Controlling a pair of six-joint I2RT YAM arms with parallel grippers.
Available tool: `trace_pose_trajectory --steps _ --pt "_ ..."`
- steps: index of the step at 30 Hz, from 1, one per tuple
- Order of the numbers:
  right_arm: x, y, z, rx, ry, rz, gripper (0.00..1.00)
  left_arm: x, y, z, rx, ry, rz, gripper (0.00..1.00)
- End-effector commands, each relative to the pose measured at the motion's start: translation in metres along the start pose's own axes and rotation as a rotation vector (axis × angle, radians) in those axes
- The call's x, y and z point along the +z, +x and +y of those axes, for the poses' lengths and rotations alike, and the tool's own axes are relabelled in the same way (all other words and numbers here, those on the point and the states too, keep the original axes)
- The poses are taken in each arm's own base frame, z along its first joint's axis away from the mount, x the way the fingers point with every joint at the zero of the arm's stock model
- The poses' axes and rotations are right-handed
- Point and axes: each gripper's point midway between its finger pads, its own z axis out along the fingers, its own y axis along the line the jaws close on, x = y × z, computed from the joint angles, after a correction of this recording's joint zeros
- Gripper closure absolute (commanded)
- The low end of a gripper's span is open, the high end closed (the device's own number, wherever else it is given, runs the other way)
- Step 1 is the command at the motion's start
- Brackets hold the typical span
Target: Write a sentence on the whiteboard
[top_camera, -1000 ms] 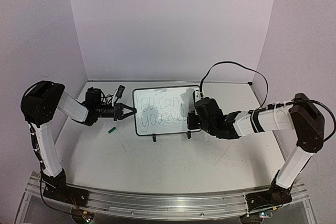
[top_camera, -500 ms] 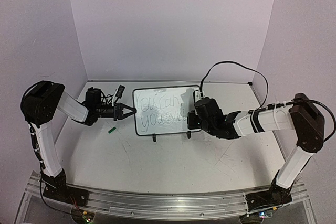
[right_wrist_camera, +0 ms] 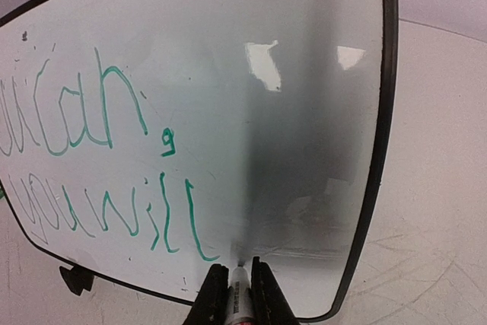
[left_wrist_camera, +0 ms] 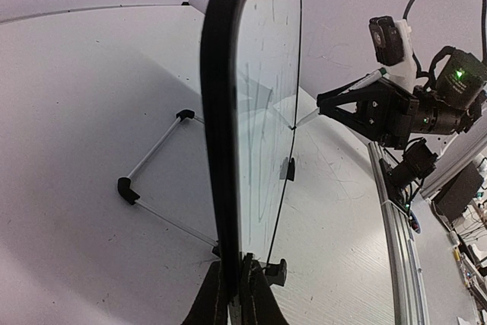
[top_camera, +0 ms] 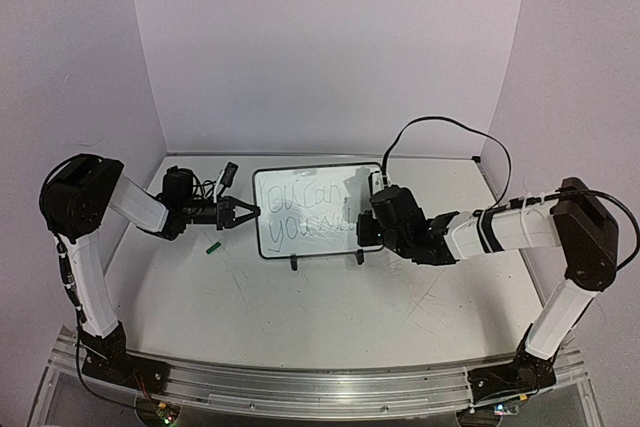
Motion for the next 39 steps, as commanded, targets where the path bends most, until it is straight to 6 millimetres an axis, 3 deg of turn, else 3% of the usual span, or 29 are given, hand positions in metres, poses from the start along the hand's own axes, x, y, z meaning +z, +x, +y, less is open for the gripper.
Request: trace_pose_trajectory --steps 1,16,24,26,28,32,39 --pt "0.001 -0.007 -0.010 0.027 0.036 -0.032 1.00 0.002 -0.003 0.014 0.022 -0.092 0.005 1.00" --pt "0.002 -0.001 -0.014 -0.012 0.053 -0.013 1.00 0.002 -0.003 0.014 0.024 -0.091 0.005 1.00" --pt "-0.009 -0.030 0.002 0.009 -0.022 -0.066 1.00 0.003 -0.003 0.014 0.024 -0.092 0.006 1.00" --pt "-0.024 -0.041 0.013 0.037 -0.105 -0.085 1.00 0.003 -0.003 0.014 0.023 -0.091 0.006 1.00" --pt "-0.055 -0.063 0.023 0.095 -0.212 -0.144 1.00 0.003 -0.004 0.013 0.020 -0.089 0.005 1.00" --pt "-0.107 -0.100 0.020 0.136 -0.303 -0.246 1.00 0.000 -0.009 0.008 0.032 -0.097 -0.005 0.96" --pt "-0.133 -0.109 -0.002 0.047 -0.229 -0.264 1.00 -0.005 -0.027 -0.005 0.045 -0.086 -0.033 0.66"
